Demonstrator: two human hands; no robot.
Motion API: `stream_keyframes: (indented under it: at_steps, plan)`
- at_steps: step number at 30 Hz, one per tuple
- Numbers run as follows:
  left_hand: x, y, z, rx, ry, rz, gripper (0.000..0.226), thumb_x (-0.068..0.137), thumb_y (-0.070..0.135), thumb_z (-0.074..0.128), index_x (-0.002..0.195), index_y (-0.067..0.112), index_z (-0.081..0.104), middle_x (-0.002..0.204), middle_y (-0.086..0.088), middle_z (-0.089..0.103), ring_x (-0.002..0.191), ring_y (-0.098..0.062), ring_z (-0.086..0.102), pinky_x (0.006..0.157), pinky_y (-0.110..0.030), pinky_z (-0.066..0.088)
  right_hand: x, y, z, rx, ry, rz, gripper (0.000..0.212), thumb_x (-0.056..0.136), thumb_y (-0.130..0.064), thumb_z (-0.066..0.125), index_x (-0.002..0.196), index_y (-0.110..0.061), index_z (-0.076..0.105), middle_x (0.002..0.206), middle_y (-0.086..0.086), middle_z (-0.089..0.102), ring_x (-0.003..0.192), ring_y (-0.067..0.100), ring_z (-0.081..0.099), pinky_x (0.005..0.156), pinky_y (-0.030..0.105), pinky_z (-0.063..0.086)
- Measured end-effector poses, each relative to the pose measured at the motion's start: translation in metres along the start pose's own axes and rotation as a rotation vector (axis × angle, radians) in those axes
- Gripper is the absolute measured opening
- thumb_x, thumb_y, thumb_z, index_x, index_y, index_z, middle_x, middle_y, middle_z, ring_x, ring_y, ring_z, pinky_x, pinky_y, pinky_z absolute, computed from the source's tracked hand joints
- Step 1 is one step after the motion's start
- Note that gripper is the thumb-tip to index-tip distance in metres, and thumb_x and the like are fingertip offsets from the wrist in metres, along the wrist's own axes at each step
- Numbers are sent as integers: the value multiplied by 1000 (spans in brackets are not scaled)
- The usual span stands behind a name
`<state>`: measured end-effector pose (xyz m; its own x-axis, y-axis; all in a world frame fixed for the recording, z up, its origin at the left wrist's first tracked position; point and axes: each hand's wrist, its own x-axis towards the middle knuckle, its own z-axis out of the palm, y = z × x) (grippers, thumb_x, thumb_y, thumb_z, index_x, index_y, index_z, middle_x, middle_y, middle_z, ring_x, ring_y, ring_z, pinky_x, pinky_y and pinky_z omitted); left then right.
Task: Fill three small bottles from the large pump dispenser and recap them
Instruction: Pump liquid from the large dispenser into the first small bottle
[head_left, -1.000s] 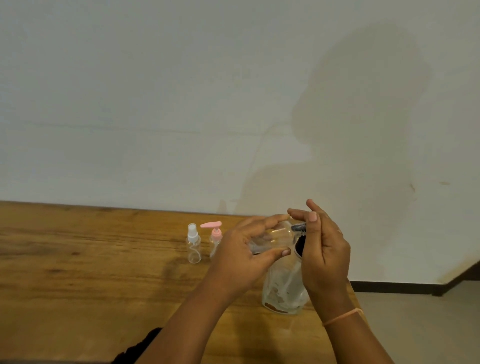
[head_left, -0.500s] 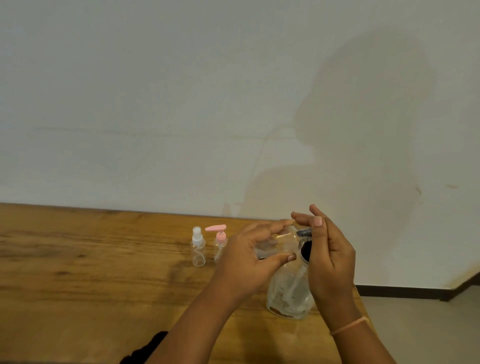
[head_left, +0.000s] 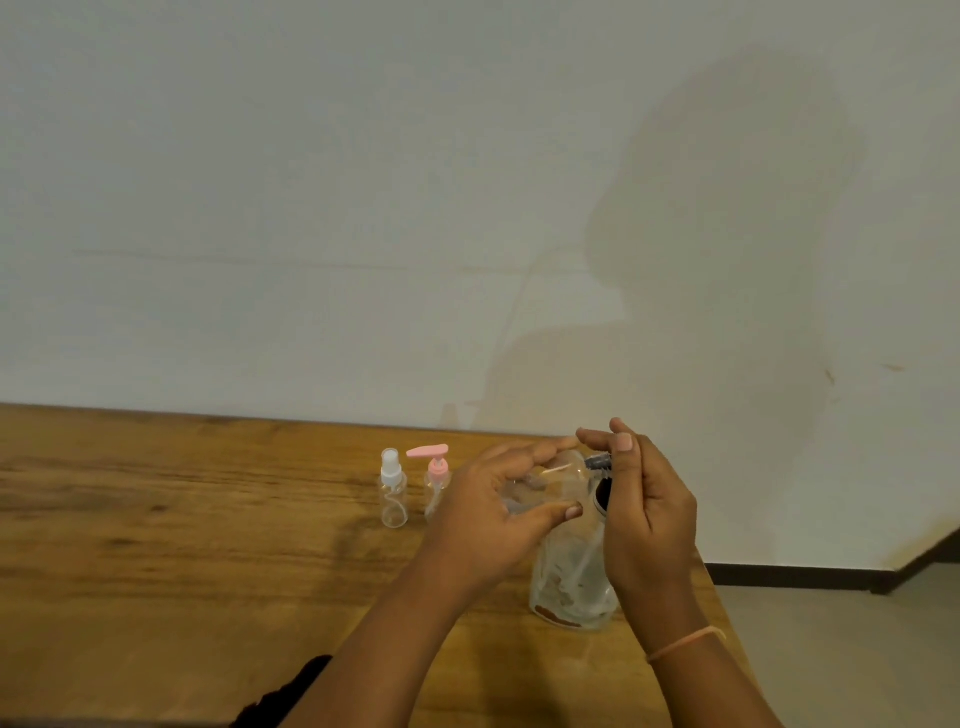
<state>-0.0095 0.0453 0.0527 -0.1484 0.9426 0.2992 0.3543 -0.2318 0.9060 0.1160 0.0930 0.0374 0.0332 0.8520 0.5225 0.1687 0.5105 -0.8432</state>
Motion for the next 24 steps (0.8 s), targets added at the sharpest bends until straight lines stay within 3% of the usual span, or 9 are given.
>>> stream_keyframes:
  at_steps: [4,7,8,11,13,16,21,24]
  plan:
    - [1,2,0,-23,5,29,57,70,21,80,106,57,55,108,19,63,100,8,57,79,-5,46,-2,-9,1,75,-8,9,33,90,-48,34,96,-36,64,107,-10,69,125,3,49,95,22,43]
    - [0,2,1,-12,12,46,57,70,22,80,104,60,54,105,20,63,99,6,57,78,-5,46,-1,-9,-1,56,-11,4,30,90,-48,33,95,-39,62,105,-17,67,125,1,47,93,13,41]
    - [0,2,1,-8,14,48,57,71,22,80,105,60,54,105,20,63,99,6,57,78,-4,45,0,-7,-1,41,-12,-3,30,90,-48,33,94,-41,61,104,-22,65,125,1,47,94,15,42]
    - [0,-1,1,26,11,40,57,72,23,80,107,59,53,109,19,63,100,7,56,81,-5,45,0,0,-1,-32,-3,-42,28,94,-46,32,94,-44,60,97,-29,65,122,2,50,100,44,43]
    - [-2,-4,0,57,9,29,57,72,26,80,107,61,51,111,21,61,101,7,56,82,-6,45,-1,4,1,-101,7,-73,28,96,-45,30,93,-45,58,96,-36,63,120,0,52,98,56,41]
    - [-3,-4,-1,69,12,14,56,72,27,80,104,63,51,110,24,61,101,9,55,81,-3,43,-1,4,3,-112,10,-62,28,95,-46,30,91,-46,58,95,-38,62,119,-3,51,99,57,39]
    - [0,2,-1,56,21,67,58,73,25,79,105,64,50,107,23,61,102,9,54,81,-3,43,1,-7,1,56,4,-7,30,92,-47,33,95,-42,62,105,-17,68,125,2,48,102,45,42]
    - [0,3,-1,62,24,77,59,73,24,79,105,63,49,105,24,61,100,8,54,80,-3,43,3,-9,-1,24,-23,-14,30,91,-47,32,96,-43,62,108,-17,66,126,-2,44,103,42,42]
